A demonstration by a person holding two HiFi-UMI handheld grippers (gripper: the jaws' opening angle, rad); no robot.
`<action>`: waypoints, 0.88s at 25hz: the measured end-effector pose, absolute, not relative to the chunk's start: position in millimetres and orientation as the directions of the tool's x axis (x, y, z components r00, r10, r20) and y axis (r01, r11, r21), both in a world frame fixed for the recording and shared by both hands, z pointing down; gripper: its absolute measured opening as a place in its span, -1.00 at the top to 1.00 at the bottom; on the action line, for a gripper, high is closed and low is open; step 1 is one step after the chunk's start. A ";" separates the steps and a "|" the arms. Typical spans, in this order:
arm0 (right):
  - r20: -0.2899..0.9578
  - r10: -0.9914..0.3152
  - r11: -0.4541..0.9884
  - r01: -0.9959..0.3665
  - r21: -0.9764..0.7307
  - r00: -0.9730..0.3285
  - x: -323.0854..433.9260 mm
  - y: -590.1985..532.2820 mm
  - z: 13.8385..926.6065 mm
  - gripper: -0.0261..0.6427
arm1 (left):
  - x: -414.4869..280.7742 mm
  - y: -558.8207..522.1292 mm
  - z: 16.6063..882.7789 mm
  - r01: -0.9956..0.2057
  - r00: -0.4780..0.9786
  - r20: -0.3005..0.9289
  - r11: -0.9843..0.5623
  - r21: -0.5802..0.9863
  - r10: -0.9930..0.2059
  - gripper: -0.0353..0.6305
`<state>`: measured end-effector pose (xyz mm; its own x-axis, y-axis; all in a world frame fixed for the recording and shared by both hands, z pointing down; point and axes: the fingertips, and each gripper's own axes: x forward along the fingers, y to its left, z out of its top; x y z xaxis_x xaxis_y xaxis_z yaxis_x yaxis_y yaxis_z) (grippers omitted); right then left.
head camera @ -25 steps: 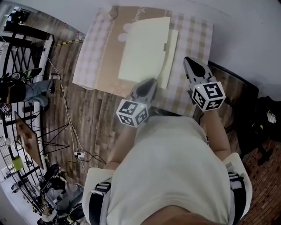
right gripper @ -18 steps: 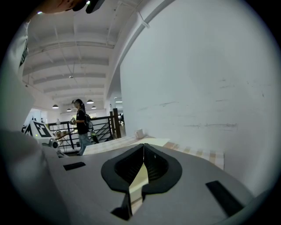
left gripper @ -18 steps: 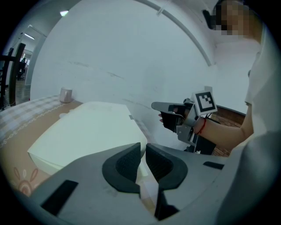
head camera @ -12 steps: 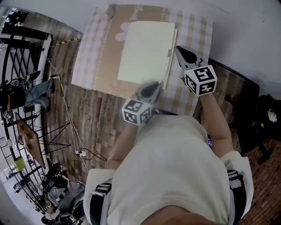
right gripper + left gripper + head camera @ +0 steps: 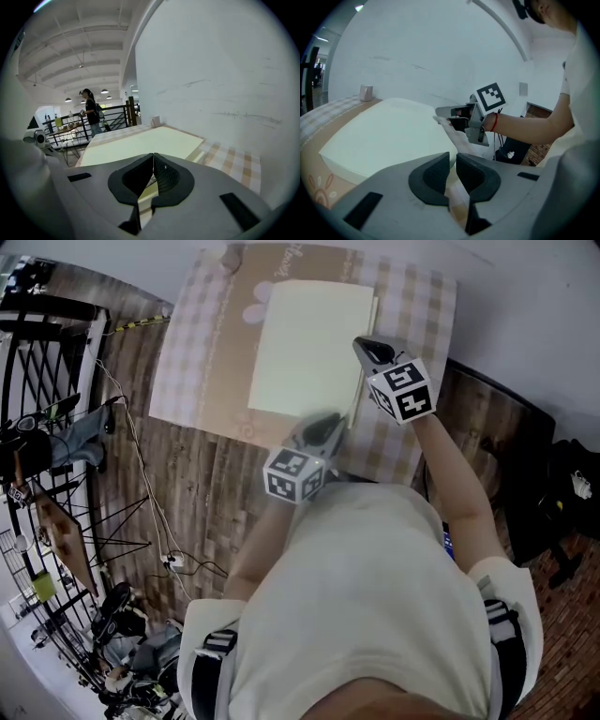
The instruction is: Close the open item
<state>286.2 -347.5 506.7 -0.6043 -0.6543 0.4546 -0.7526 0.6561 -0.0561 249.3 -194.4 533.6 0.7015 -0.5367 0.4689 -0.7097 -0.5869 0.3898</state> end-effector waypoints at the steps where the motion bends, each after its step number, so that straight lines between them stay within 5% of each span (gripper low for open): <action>1: 0.469 -0.643 0.662 -0.747 -0.057 -0.606 283.4 -347.3 512.3 0.92 | 249.4 -193.9 533.8 -0.710 0.701 0.471 -0.588 0.388 -0.535 0.79; 15: 0.580 -0.573 0.649 -0.753 -0.111 -0.579 277.6 -344.7 554.4 0.92 | 252.0 -189.2 540.7 -0.701 0.712 0.480 -0.566 0.434 -0.513 0.65; 17: 0.603 -0.556 0.649 -0.752 -0.115 -0.572 277.2 -345.7 556.1 0.92 | 249.5 -191.1 542.1 -0.705 0.709 0.473 -0.525 0.476 -0.523 0.81; 22: 0.612 -0.554 0.624 -0.768 -0.144 -0.565 277.8 -347.6 556.8 0.92 | 238.1 -192.5 540.8 -0.751 0.660 0.485 -0.512 0.417 -0.574 0.81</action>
